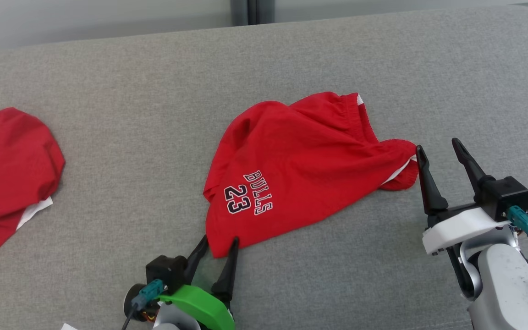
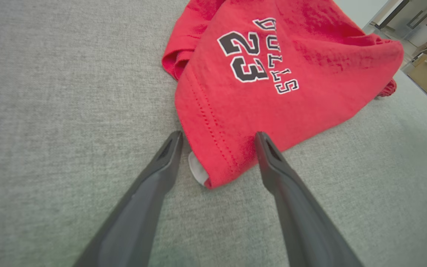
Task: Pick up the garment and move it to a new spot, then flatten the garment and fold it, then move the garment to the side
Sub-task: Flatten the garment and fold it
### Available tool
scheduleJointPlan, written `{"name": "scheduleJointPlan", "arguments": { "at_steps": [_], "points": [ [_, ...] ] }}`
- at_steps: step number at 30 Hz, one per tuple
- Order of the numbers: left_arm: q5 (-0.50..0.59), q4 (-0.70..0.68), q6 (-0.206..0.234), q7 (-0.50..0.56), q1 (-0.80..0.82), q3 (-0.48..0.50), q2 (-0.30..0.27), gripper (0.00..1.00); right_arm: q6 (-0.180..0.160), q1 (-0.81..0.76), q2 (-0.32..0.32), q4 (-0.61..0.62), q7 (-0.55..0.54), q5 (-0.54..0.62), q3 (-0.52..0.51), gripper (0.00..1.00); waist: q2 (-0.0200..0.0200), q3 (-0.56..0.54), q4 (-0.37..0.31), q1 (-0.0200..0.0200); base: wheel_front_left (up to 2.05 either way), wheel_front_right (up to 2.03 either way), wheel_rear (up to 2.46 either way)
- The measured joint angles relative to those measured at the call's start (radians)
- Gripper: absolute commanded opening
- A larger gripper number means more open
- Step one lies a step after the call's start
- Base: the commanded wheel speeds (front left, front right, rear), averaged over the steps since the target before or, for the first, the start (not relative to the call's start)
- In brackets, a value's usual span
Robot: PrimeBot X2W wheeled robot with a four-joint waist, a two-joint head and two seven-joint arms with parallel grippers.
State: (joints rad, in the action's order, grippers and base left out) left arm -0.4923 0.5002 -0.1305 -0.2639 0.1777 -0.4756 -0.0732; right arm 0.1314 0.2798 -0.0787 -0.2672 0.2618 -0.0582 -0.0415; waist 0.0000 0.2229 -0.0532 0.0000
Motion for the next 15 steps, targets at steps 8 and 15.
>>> {"name": "scheduleJointPlan", "arguments": {
  "at_steps": [8,15],
  "points": [
    [-0.005,-0.064,0.000,0.000,0.011,-0.008,-0.011,0.00,0.000,-0.001,0.004,-0.013,0.000,0.004,0.007,1.00,0.0000,-0.004,0.008,0.0000,0.00,0.00,0.00],
    [0.013,-0.215,0.000,0.000,-0.002,0.003,-0.015,0.00,0.000,-0.018,0.005,-0.016,0.000,0.004,-0.014,1.00,0.0000,-0.015,0.036,0.0000,0.00,0.00,0.00]
  ]
}}
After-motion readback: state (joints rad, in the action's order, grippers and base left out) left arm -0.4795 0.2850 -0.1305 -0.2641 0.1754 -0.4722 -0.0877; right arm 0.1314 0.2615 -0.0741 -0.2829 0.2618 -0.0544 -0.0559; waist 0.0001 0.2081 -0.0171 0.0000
